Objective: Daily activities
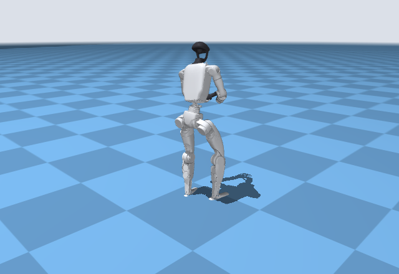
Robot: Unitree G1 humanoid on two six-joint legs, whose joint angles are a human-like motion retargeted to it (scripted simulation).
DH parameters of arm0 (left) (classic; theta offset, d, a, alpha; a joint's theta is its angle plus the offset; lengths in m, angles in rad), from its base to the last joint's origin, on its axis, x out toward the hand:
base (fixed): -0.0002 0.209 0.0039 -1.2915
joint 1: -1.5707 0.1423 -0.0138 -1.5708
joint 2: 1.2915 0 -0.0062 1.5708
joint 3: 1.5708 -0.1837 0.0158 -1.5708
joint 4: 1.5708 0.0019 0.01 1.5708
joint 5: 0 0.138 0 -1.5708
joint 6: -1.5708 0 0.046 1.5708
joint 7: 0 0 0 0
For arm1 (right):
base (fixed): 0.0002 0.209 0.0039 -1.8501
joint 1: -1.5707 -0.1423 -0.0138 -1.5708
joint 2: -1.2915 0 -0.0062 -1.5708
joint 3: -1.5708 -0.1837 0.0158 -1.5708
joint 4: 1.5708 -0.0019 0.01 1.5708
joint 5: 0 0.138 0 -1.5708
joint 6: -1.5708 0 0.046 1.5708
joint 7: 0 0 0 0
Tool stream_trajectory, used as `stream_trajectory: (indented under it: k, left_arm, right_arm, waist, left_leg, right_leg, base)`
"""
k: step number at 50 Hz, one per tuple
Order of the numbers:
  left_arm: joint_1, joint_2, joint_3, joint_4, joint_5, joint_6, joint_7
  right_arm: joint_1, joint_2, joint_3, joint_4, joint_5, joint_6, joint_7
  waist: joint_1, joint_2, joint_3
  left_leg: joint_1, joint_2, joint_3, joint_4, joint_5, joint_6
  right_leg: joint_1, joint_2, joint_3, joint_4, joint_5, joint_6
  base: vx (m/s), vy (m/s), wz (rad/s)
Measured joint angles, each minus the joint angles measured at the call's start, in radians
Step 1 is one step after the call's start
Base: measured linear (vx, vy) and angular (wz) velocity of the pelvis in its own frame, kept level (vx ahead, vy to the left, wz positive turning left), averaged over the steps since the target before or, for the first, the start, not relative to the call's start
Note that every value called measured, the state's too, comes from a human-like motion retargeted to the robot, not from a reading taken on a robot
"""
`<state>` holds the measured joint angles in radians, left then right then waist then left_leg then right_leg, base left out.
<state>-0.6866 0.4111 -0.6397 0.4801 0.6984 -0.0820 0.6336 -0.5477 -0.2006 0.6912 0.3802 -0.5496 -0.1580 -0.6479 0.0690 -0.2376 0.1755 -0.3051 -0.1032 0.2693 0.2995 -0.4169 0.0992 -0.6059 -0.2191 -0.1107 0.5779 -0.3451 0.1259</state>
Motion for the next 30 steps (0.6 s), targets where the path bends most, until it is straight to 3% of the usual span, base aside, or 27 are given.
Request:
stream_trajectory:
  k: [9,20,30]
  left_arm:
    - [0.025,-0.007,0.004,-0.019,-0.009,0.011,-0.010]
    - [0.083,0.046,0.103,-0.140,-0.006,0.074,0.033]
    - [-0.033,0.020,0.037,-0.042,0.068,0.120,-0.111]
  right_arm:
    - [-0.017,0.017,-0.042,0.026,0.107,0.010,0.053]
    - [0.062,-0.006,-0.128,-0.193,0.269,-0.010,0.093]
    - [0.041,0.020,-0.099,-0.261,0.387,0.015,0.293]
  waist:
    - [0.026,-0.003,-0.008]
    - [0.009,-0.011,-0.021]
    - [-0.010,0.015,-0.013]
  left_leg:
    - [-0.007,0.004,-0.037,0.001,-0.006,-0.002]
    - [0.077,-0.031,-0.111,-0.053,0.007,-0.004]
    - [0.142,-0.057,-0.202,0.008,-0.039,-0.008]
  right_leg:
    - [0.012,-0.010,-0.039,0.000,-0.010,-0.018]
    - [0.058,-0.006,-0.003,0.005,-0.010,-0.002]
    - [0.122,0.018,0.062,0.043,-0.075,-0.015]
  base:
    - [0.05,0.00,0.27]
    - [0.06,0.01,0.45]
    - [0.08,-0.02,0.57]
